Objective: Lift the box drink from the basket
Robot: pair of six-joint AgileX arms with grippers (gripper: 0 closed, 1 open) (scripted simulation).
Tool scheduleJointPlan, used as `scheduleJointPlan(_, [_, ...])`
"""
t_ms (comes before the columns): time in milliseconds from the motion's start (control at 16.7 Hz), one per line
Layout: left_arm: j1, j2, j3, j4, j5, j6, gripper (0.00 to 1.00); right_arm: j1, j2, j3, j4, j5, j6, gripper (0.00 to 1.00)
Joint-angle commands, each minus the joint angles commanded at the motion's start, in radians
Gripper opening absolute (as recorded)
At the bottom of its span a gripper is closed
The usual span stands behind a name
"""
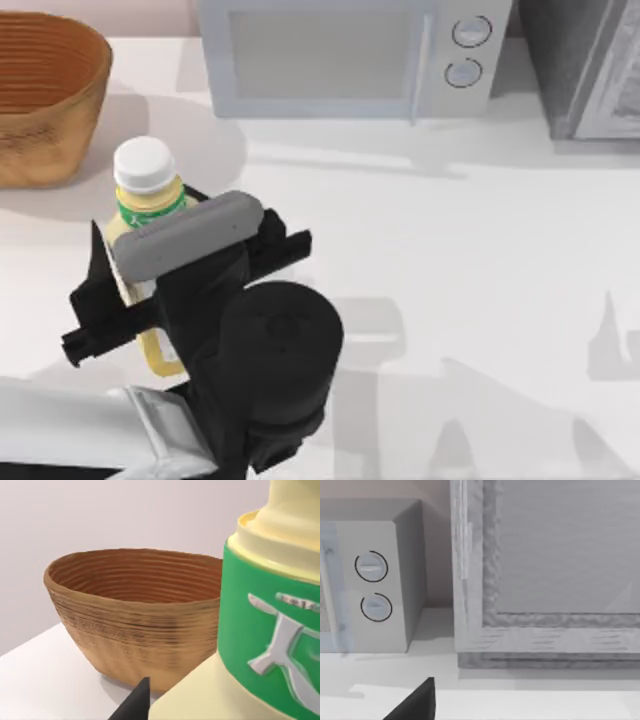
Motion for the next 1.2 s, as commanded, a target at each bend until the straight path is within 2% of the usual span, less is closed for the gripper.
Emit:
scheduleJointPlan(660, [0.120,0.254,-0.108,0.809,0.070,0.338,0.00,0.000,0.000,0.000,0.000,0.000,0.000,1.00])
scheduleJointPlan(840, [0.144,0.285,-0.126,0.901,0.089,0.390,0.00,0.000,0.000,0.000,0.000,0.000,0.000,1.00])
scheduleJointPlan(1140, [0.147,0.289,-0.129,0.911,0.091,0.397,0.00,0.000,0.000,0.000,0.000,0.000,0.000,1.00])
scheduleJointPlan(1200, [0.147,0.289,-0.129,0.911,0.091,0.397,0.08,0.000,0.000,0.000,0.000,0.000,0.000,1.00])
